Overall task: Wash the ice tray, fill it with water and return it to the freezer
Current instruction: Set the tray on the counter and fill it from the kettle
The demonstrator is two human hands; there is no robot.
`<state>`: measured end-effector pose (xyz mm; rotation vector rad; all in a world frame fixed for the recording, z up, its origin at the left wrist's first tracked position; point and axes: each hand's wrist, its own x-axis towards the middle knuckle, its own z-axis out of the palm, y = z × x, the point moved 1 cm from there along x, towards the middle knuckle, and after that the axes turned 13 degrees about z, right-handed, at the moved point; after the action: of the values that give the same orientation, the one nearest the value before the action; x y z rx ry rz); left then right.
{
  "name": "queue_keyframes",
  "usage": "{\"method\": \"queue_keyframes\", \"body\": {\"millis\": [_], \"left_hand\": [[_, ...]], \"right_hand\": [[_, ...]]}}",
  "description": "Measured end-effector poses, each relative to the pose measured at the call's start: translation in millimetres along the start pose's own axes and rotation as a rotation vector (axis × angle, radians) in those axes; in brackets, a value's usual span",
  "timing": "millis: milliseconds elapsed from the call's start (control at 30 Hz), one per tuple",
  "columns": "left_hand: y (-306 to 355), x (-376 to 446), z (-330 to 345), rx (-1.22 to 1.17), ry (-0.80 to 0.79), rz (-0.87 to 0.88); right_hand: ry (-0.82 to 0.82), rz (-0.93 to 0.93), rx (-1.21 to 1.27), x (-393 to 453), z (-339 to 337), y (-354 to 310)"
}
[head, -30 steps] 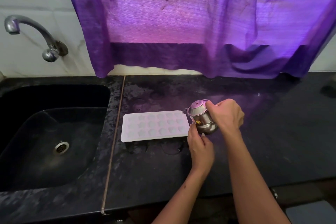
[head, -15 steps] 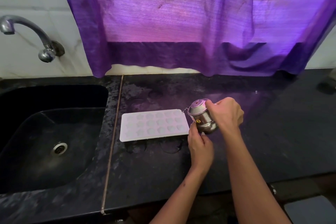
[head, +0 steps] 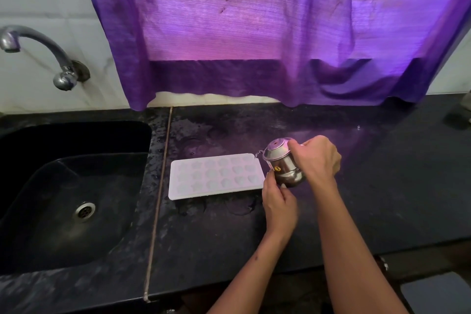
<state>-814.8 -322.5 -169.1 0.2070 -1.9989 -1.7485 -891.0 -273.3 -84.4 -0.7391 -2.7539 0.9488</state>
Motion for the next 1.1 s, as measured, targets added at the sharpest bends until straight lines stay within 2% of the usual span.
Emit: {"method": "queue_keyframes", "body": {"millis": [400,600,1100], "left_hand": [[6.6,1.5,-5.2,0.045,0.07,0.073],[6.4,1.6,-12.1,0.021,0.124,0.061],[5.2,1.8,-22.8,-0.005,0.109,0.001]], "right_hand": [[-0.054,0.017,0.138,-7.1,-7.9,-3.4],[-0.057,-0.03,0.083,-17.8,-3.6,-14.0],[-0.03,-0.11,-0.051,-26.1,2.2,-22.7]]}}
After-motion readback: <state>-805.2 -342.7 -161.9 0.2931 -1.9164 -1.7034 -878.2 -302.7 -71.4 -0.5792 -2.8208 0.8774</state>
